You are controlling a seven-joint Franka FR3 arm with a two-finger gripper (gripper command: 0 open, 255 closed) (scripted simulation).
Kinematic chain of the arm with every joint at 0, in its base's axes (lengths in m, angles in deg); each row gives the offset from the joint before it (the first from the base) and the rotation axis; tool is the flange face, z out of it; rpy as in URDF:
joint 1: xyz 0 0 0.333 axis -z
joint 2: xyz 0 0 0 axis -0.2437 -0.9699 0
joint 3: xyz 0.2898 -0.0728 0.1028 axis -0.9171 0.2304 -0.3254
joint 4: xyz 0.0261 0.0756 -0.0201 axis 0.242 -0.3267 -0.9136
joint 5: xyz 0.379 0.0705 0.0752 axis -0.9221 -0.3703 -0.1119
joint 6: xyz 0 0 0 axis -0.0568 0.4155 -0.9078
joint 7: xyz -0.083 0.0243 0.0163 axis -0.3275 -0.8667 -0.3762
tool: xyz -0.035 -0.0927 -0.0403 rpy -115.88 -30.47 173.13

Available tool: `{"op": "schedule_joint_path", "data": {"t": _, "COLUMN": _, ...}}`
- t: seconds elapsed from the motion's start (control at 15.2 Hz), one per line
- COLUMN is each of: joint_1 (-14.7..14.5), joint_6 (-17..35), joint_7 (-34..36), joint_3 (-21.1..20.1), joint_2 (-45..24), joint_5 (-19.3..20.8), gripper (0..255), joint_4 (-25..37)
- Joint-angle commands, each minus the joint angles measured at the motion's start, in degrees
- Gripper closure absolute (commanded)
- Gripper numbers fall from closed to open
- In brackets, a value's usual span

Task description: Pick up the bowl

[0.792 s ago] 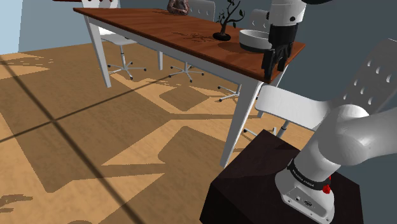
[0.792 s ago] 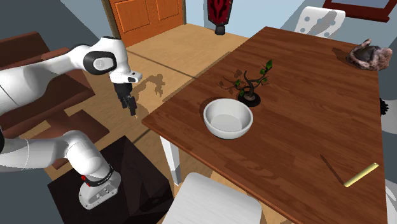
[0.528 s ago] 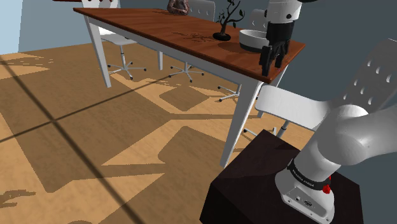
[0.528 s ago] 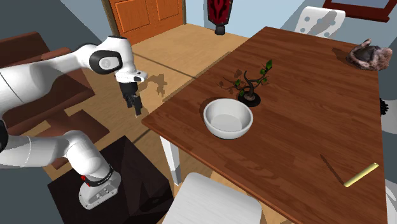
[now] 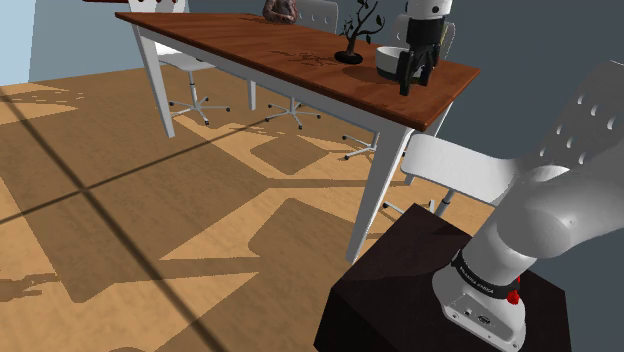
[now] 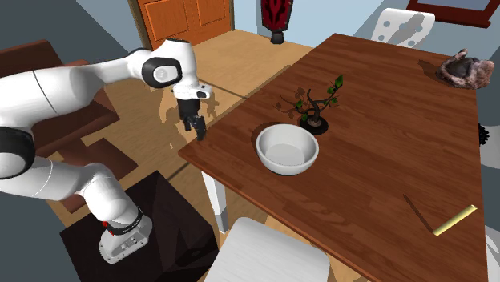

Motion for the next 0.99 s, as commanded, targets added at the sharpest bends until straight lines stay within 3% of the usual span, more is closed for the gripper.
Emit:
{"op": "schedule_joint_path", "data": {"t": 0.0, "joint_1": 0.59, "joint_6": 1.52, "joint_7": -1.79, "joint_3": 1.64, "joint_2": -3.58, "joint_5": 0.65, "gripper": 0, "joint_4": 2.78}}
{"op": "schedule_joint_path", "data": {"t": 0.46, "joint_1": 2.25, "joint_6": 3.04, "joint_7": -7.86, "joint_3": 6.31, "joint_2": -16.52, "joint_5": 0.45, "gripper": 0, "joint_4": 16.54}}
{"op": "schedule_joint_path", "data": {"t": 0.92, "joint_1": 4.75, "joint_6": 1.61, "joint_7": -14.54, "joint_3": 10.26, "joint_2": -31.24, "joint_5": -2.76, "gripper": 0, "joint_4": 34.63}}
